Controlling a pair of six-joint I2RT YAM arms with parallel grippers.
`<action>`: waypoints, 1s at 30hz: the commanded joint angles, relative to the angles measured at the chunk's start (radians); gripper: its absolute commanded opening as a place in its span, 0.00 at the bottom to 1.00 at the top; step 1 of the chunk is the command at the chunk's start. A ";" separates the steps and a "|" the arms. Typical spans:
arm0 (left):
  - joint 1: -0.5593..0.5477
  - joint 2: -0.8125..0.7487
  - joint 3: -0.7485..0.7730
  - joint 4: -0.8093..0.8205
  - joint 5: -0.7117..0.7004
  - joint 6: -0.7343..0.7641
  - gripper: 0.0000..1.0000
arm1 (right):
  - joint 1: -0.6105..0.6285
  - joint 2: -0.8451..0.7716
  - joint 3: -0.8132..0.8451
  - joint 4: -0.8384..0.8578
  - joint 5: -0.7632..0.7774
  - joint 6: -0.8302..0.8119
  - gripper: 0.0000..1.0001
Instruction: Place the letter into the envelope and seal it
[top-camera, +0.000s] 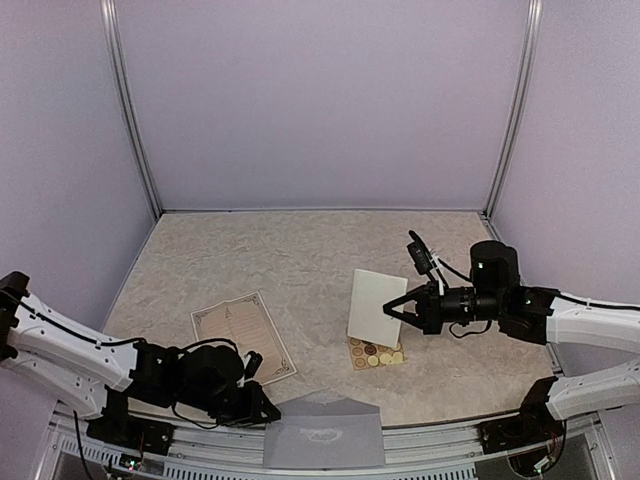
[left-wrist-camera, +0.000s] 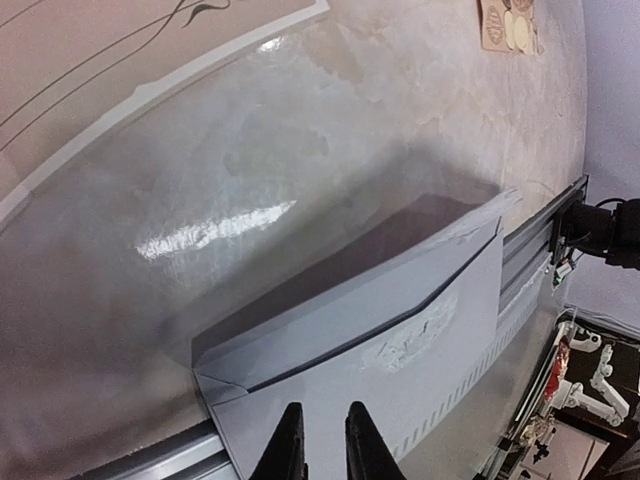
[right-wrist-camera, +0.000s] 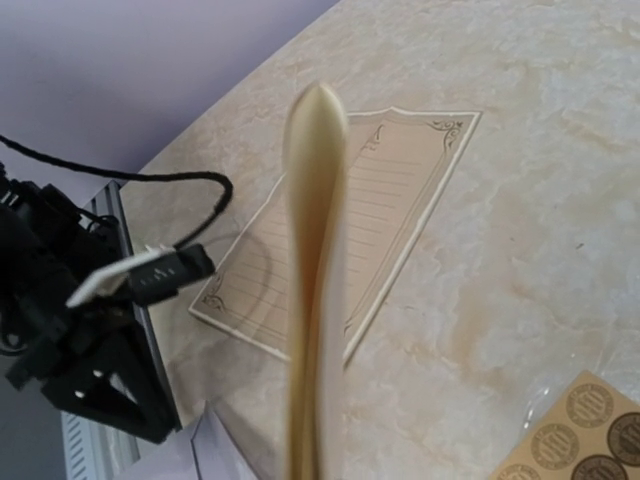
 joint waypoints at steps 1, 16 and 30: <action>0.016 0.082 0.020 0.052 0.012 0.050 0.14 | 0.013 0.005 -0.003 0.035 -0.008 0.007 0.00; 0.124 0.240 0.024 0.067 -0.025 0.213 0.13 | 0.016 -0.003 -0.002 0.035 0.000 0.010 0.00; 0.300 0.446 0.219 0.079 -0.107 0.589 0.12 | 0.022 0.027 0.029 -0.005 -0.017 0.023 0.00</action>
